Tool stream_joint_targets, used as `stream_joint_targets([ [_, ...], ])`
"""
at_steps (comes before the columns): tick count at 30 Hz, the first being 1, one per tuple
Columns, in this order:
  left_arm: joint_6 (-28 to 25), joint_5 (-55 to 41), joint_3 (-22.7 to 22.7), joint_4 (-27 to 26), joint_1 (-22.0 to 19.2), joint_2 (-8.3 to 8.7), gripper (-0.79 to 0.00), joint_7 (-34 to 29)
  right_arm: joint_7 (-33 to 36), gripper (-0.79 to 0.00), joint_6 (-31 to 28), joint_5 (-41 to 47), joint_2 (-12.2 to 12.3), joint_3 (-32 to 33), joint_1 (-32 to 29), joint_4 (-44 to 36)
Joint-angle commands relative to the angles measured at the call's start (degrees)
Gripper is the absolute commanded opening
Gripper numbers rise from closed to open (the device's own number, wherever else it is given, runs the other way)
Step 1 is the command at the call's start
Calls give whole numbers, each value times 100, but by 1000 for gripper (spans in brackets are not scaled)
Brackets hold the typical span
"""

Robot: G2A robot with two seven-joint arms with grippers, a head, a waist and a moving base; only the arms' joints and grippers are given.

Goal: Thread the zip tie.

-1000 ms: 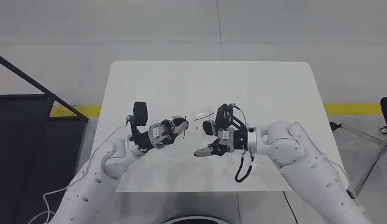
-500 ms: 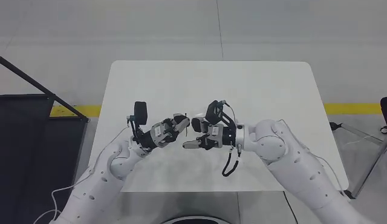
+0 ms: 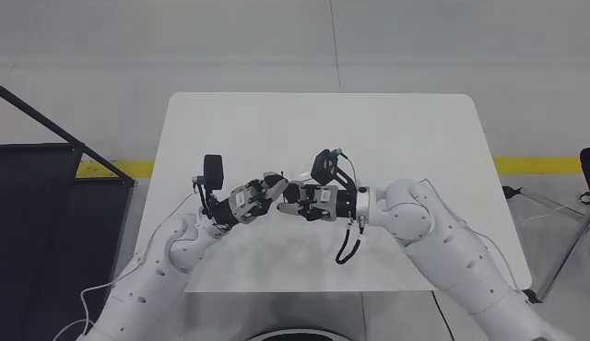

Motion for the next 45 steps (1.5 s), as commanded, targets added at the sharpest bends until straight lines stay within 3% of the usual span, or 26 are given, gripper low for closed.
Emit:
stream_joint_targets([
  [1, 1, 16, -9, 10, -1, -7, -785, 5, -6, -474, -18, -1, -6, 12, -4, 13],
  [8, -12, 52, -37, 22, 3, -30, -785, 10, -12, -573, -49, -7, -27, 45, -29, 25],
  [14, -22, 59, -61, 28, 16, -48, -785, 7, -10, -785, -79, -36, -41, 75, -50, 24],
  [26, -94, -3, -134, 10, 47, -71, -785, -70, 2, -785, -101, -93, -54, 158, -128, -24],
  [30, -121, -44, -155, 5, 55, -77, -717, -114, 11, -785, -125, -115, -51, 197, -164, -47],
  [45, -182, -114, -222, -11, 78, -104, -714, -227, 145, -785, -111, -184, -69, 235, -208, -120],
])
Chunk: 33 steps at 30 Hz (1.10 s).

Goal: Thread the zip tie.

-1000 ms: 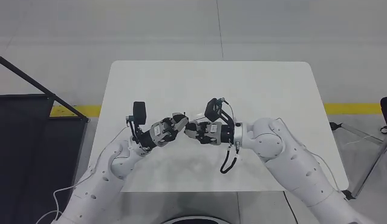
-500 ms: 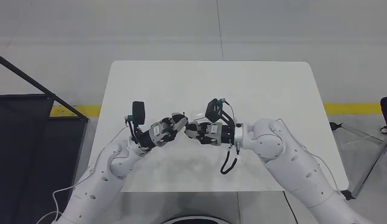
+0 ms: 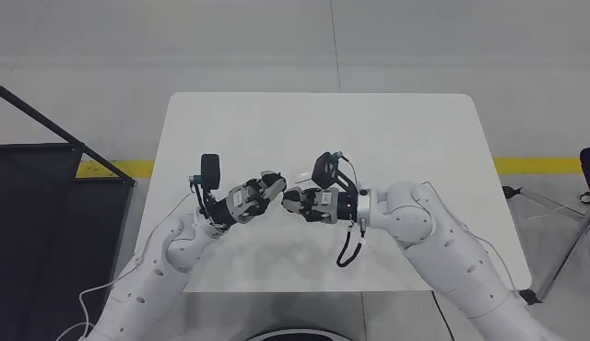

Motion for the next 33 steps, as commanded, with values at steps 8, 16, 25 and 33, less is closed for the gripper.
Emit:
stream_joint_targets([
  [8, -33, -14, -27, 9, 6, -18, -785, -51, 91, -785, 34, 19, -28, -20, 35, 15],
  [16, 98, 112, -113, -19, 17, -33, -785, 7, -19, -145, 218, -60, -25, 117, 8, 30],
  [25, 895, 681, -301, -59, 154, -65, -785, 428, 133, 0, 600, -303, 185, 883, -426, -343],
  [33, 1076, 663, -275, -27, 147, -86, -785, 409, 565, 0, 968, -276, 230, 1020, -436, -499],
])
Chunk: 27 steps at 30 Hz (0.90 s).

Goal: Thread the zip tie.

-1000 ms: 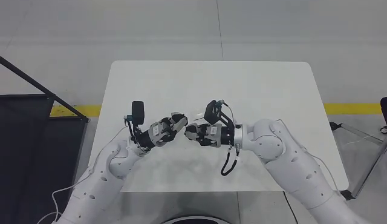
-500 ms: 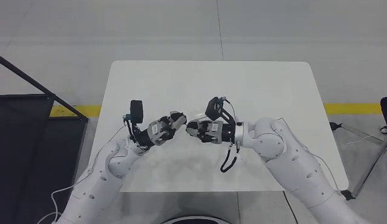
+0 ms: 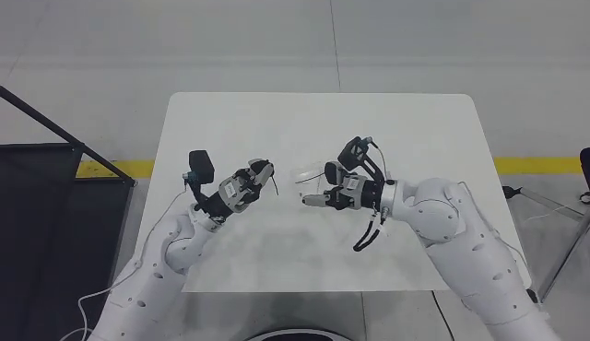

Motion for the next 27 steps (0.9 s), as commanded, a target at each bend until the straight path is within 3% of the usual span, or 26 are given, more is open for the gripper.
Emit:
stream_joint_targets([
  [1, -2, 1, -1, 0, 0, 0, -785, 1, -4, 0, -3, -1, 0, -1, 0, 1],
  [7, 166, 137, 18, -69, 25, -3, -785, -78, -21, 0, 18, -20, -1, -1, -10, 1],
  [12, 786, 643, 82, -248, 140, -38, -785, 134, -335, 0, 1493, -1034, -47, -118, -86, -236],
  [17, 1448, 1173, 123, -274, 170, -75, -785, 407, -96, 0, 2325, -1523, -123, -332, 112, -176],
  [20, 1690, 1344, 185, -274, 185, -101, -785, 523, 146, -89, 2673, -1650, -191, -500, 319, -33],
  [24, 1680, 1246, 202, -221, 159, -123, -785, 535, 504, -135, 2841, -1612, -284, -685, 642, 293],
  [26, 1680, 1246, 202, -221, 159, -123, -785, 535, 625, -243, 2871, -1538, -337, -775, 797, 479],
  [27, 1680, 1246, 202, -221, 159, -123, -785, 535, 668, -249, 2884, -1500, -364, -818, 870, 578],
])
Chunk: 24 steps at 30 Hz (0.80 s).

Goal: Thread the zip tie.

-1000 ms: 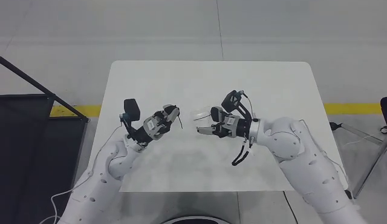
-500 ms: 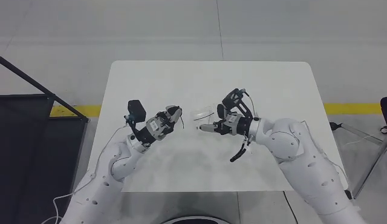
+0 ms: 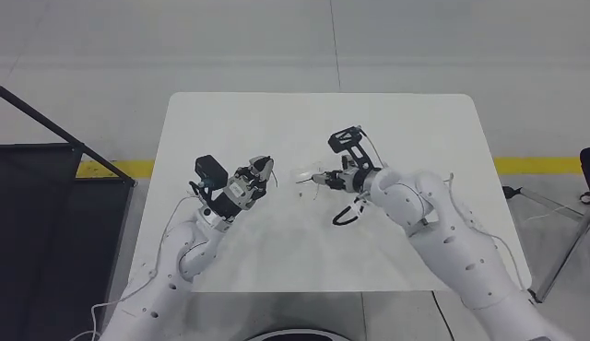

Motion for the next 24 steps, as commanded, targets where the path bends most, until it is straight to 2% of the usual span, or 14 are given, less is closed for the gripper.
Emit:
stream_joint_targets([
  [1, 1, 3, 0, -1, 1, 0, -785, 0, 101, -265, -7, 71, -50, -85, 151, 196],
  [4, 1, 3, 0, -1, 1, 0, -785, 0, 174, -348, 7, 132, -127, -210, 342, 459],
  [7, 1, 3, 0, -1, 1, 0, -785, 0, 228, -391, 6, 162, -198, -325, 491, 648],
  [21, 1, 3, 0, -1, 1, 0, -785, 0, 398, -514, 8, 131, -395, -550, 797, 1115],
  [24, 1, 3, 0, -1, 1, 0, -785, 0, 422, -591, 4, 119, -417, -552, 814, 1152],
])
